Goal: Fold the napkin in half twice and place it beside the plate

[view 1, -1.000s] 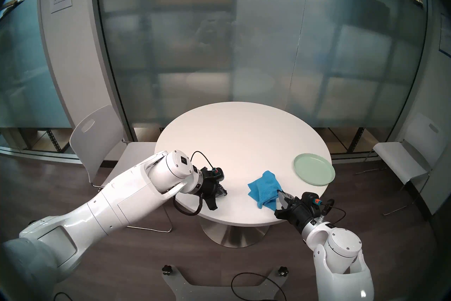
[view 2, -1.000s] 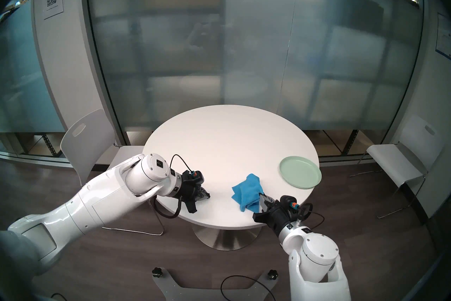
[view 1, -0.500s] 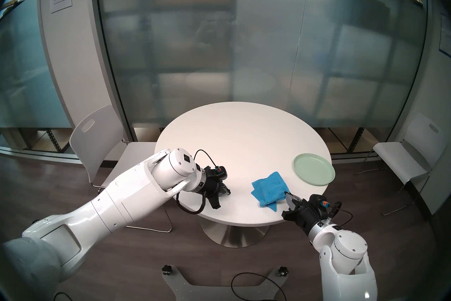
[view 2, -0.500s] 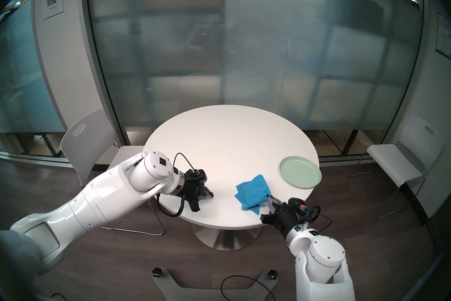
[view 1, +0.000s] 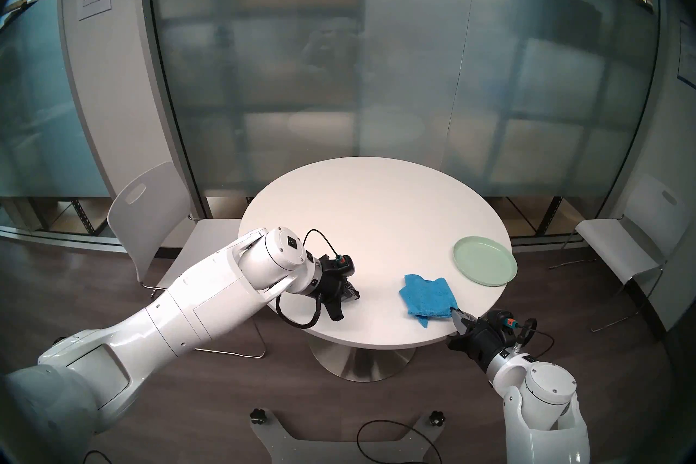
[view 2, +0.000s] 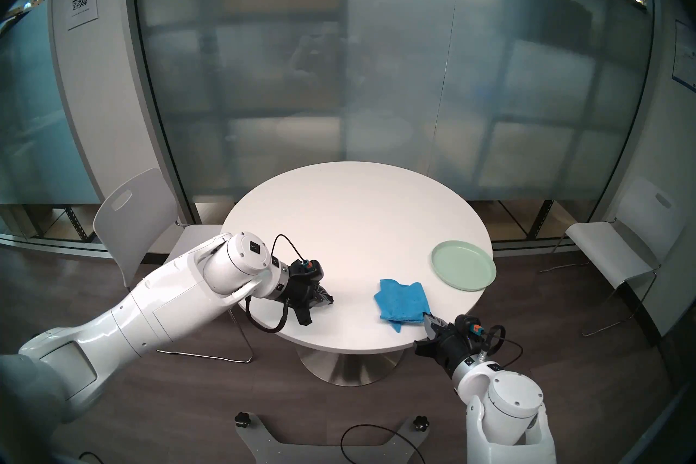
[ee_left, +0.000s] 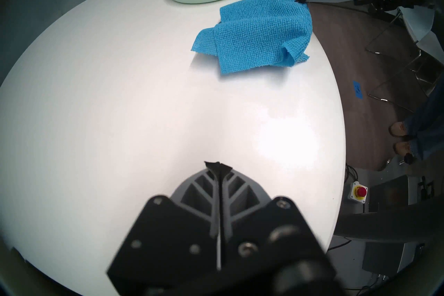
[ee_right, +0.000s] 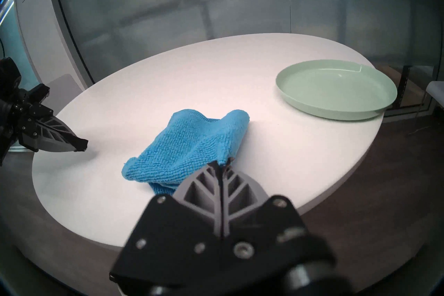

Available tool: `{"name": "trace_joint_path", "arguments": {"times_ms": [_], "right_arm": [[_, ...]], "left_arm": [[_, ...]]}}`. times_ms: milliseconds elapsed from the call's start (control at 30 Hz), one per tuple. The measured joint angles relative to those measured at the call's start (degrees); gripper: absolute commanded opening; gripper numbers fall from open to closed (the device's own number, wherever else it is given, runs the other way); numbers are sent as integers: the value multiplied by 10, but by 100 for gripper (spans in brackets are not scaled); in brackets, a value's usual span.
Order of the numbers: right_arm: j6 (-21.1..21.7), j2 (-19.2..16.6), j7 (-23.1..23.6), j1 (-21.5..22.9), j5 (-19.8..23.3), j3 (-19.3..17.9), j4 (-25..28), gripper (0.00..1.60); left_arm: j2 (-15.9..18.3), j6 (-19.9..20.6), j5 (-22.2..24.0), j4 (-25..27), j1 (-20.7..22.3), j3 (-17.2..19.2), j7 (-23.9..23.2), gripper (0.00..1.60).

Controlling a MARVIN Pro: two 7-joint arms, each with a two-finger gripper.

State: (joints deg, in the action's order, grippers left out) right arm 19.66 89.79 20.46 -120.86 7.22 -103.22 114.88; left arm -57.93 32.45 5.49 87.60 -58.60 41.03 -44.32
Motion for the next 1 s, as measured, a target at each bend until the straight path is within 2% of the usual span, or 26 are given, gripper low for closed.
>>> {"name": "trace_joint_path", "arguments": {"times_ms": [733,867,1000], "right_arm": [[-11,-1,10,-31,5,-47,15,0],[-13,0,16,-29,10,-45,26,0],[-13,2,23,-19,14,-26,38,0]], "left_arm": [[-2,-1,-5,11,-1,0,2,24],[-2,1,-5,14,-3,0,3,24],[-2,3,-5,16,-4,0,5,24]]}}
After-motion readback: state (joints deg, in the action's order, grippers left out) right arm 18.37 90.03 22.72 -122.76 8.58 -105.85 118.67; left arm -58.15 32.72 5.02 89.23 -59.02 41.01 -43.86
